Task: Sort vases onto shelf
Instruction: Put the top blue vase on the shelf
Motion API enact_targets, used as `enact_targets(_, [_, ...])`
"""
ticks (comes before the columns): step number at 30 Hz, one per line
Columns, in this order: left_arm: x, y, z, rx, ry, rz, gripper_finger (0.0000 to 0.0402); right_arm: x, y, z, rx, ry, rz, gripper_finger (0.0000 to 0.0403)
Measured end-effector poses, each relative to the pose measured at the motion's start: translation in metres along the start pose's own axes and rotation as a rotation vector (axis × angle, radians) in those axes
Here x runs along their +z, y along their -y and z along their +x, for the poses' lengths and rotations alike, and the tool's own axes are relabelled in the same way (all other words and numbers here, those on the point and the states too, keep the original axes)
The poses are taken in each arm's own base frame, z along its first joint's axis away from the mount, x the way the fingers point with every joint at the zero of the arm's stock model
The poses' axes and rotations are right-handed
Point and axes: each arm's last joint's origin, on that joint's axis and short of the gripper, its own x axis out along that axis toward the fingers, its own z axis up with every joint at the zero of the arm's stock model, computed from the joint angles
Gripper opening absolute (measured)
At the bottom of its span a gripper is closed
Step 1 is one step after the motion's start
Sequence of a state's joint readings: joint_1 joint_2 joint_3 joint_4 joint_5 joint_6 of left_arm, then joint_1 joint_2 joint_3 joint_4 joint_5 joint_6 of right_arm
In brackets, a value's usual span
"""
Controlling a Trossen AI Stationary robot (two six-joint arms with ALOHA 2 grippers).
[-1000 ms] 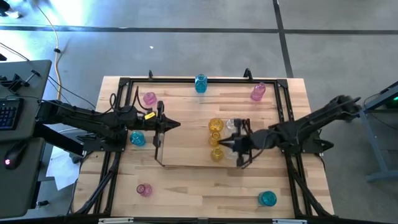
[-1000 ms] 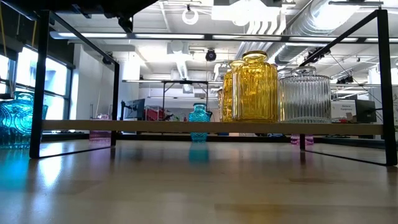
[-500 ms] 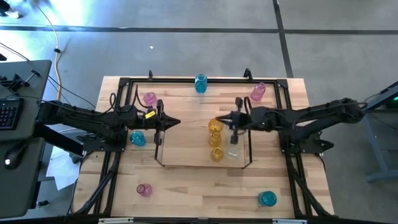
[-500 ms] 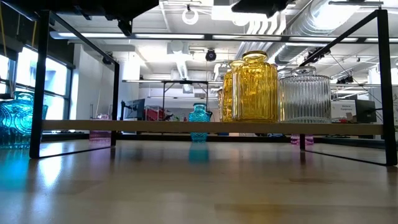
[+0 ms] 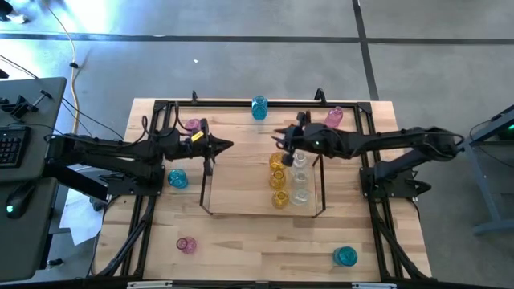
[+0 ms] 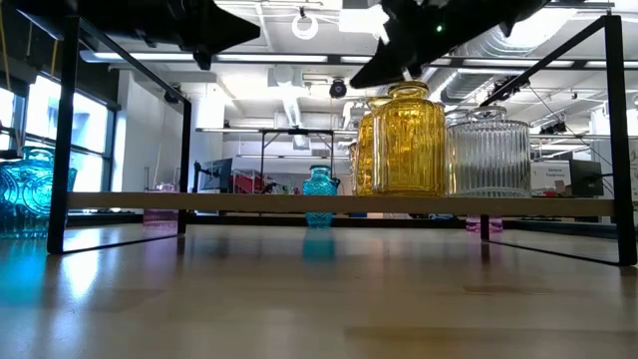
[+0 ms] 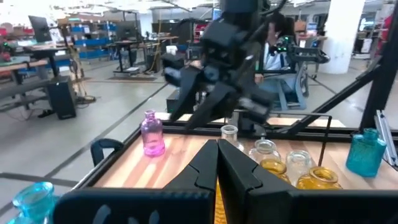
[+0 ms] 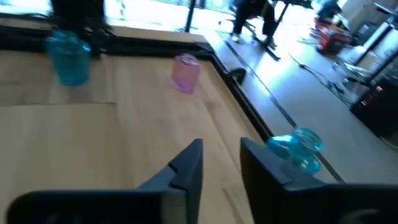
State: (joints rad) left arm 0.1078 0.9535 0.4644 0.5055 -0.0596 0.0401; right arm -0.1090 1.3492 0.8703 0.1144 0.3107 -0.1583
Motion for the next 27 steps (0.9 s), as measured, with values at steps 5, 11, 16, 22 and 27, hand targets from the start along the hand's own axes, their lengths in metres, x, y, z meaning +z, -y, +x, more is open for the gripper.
enact_targets(5, [-0.003,-0.004,-0.001,0.0,0.013,0.042,0.0,-0.007,0.013,0.016,-0.026,0.0,0.026,0.0143])
enact_targets(11, [-0.028,-0.013,-0.013,0.045,0.088,0.015,0.0,-0.015,0.032,0.033,-0.029,-0.023,0.077,0.0189])
enact_targets(16, [-0.046,-0.018,-0.021,0.073,0.071,-0.017,0.0,-0.002,0.049,0.047,-0.044,-0.06,0.116,0.0216])
enact_targets(22, [-0.054,-0.02,-0.024,0.083,0.053,-0.035,0.0,0.014,0.069,0.074,-0.068,-0.183,0.119,0.0233])
enact_targets(27, [-0.055,-0.02,-0.025,0.083,0.055,-0.027,0.0,0.018,0.094,0.106,-0.09,-0.352,0.13,0.0234])
